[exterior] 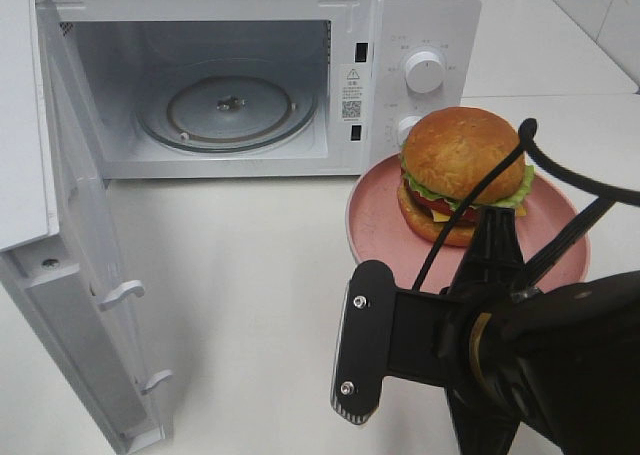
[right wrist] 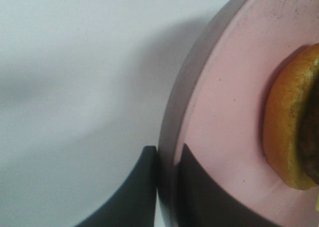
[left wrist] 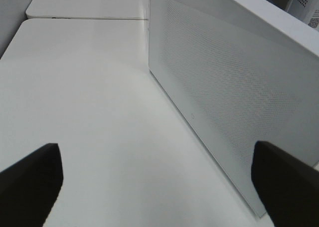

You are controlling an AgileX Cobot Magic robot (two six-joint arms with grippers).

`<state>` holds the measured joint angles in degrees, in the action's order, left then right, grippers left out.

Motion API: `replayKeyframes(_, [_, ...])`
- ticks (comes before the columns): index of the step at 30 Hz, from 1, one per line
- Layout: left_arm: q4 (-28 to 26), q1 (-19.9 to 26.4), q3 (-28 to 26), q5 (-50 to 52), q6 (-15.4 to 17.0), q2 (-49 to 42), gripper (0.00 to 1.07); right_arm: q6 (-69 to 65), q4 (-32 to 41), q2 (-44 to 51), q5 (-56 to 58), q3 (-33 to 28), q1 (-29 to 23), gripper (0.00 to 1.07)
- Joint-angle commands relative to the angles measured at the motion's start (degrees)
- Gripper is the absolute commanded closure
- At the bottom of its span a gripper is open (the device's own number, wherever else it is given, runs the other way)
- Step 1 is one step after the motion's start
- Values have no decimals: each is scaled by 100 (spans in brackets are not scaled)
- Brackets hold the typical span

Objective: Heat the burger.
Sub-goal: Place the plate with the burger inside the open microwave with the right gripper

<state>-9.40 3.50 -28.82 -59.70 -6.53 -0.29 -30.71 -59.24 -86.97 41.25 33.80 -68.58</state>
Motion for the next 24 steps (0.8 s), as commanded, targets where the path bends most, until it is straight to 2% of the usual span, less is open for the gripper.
replayKeyframes(1, [-34, 6, -6, 17, 23, -46, 9, 527, -361, 29, -23, 17, -29, 105])
replayKeyframes(9, [-34, 6, -6, 17, 23, -46, 9, 1662, -350, 29, -625, 17, 6, 107])
replayKeyframes(20, [-34, 6, -6, 17, 23, -46, 9, 2441, -344, 29, -957, 17, 11, 107])
replayKeyframes(24, [-34, 6, -6, 17, 23, -46, 9, 2859, -115, 29, -1261, 40, 395, 107])
